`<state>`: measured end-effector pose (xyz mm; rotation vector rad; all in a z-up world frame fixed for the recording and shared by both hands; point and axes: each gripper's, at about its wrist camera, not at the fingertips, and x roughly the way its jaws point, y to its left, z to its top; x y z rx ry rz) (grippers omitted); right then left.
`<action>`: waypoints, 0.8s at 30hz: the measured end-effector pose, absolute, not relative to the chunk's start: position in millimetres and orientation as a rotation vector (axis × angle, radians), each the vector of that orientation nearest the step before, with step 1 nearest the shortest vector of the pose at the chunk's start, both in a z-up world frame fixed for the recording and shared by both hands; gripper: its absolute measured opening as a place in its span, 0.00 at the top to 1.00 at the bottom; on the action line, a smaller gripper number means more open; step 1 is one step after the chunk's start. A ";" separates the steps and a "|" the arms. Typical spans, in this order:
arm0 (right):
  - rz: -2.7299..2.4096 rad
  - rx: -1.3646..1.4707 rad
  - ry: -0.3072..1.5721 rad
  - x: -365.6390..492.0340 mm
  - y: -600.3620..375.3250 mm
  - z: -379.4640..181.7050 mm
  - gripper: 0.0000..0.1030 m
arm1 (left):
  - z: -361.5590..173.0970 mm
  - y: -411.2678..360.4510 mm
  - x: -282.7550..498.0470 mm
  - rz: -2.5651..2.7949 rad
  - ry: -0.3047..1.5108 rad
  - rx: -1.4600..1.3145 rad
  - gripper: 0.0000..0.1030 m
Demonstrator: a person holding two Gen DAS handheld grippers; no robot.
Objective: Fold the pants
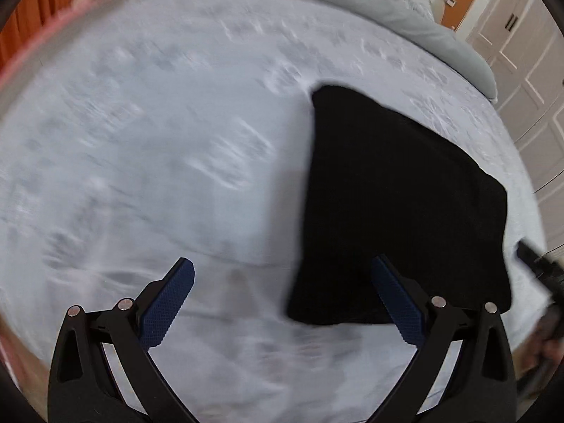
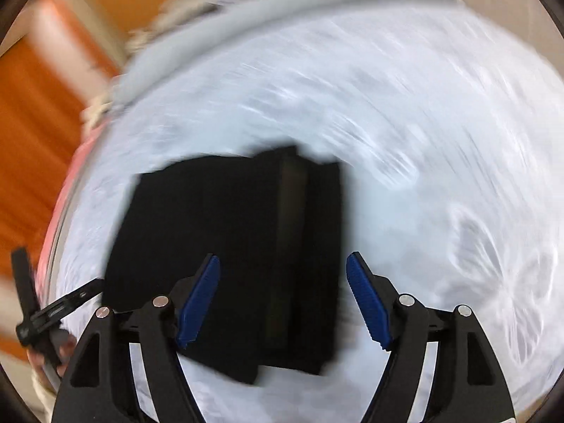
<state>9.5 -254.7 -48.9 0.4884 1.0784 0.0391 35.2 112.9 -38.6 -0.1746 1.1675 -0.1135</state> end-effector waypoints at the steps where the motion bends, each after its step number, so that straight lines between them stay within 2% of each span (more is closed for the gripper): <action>1: 0.037 0.513 1.102 9.2 -259.1 -56.1 0.30 | -49.0 105.5 42.5 -0.123 1.202 -0.200 0.05; 4: 0.150 0.616 1.163 8.0 -259.3 -79.4 0.30 | -70.9 94.1 55.2 -0.132 1.268 -0.243 0.04; 6: 0.222 0.642 1.194 8.0 -248.1 -87.6 0.22 | -78.8 91.6 58.2 -0.119 1.267 -0.281 0.04; 7: 0.247 0.626 1.208 9.4 -240.4 -90.8 0.15 | -78.6 91.3 58.7 -0.122 1.259 -0.284 0.04; 9: 0.246 0.568 1.177 12.0 -228.8 -90.8 0.12 | -78.4 88.9 59.0 -0.149 1.259 -0.298 0.04; 10: 0.252 0.546 1.163 14.4 -224.4 -89.6 0.17 | -78.3 88.3 60.2 -0.159 1.258 -0.299 0.10; 11: 0.258 0.521 1.143 16.8 -218.7 -89.2 0.45 | -76.3 87.3 60.3 -0.186 1.252 -0.302 0.32; 12: 0.289 0.516 1.124 20.7 -215.0 -84.3 0.58 | -74.0 84.9 59.9 -0.241 1.244 -0.323 0.46; 14: 0.316 0.551 1.094 22.1 -218.9 -69.8 0.63 | -61.2 86.4 52.4 -0.260 1.232 -0.337 0.72; 16: 0.376 0.550 1.067 10.4 -221.6 -47.6 0.64 | -47.1 91.2 37.8 -0.291 1.221 -0.338 0.76; 18: 0.409 0.533 1.077 -10.7 -226.9 -36.4 0.61 | -40.4 94.1 18.9 -0.379 1.265 -0.353 0.75; 19: 0.413 0.519 1.103 -17.9 -230.3 -39.5 0.59 | -44.2 94.7 14.3 -0.403 1.290 -0.364 0.66; 20: 0.398 0.516 1.150 -24.1 -235.5 -54.1 0.55 | -49.6 95.5 10.9 -0.411 1.301 -0.372 0.53; 21: 0.366 0.525 1.184 -25.6 -242.2 -67.5 0.46 | -58.7 95.3 9.7 -0.375 1.309 -0.348 0.45; 22: 0.322 0.565 1.227 -26.8 -248.9 -86.2 0.40 | -64.6 95.2 11.0 -0.340 1.316 -0.329 0.23; 23: 0.318 0.644 1.242 -26.7 -253.6 -98.8 0.35 | -72.8 96.0 13.8 -0.310 1.319 -0.335 0.09; 24: 0.338 0.698 1.220 -25.8 -256.0 -101.4 0.31 | -77.4 96.5 15.6 -0.312 1.321 -0.359 0.07</action>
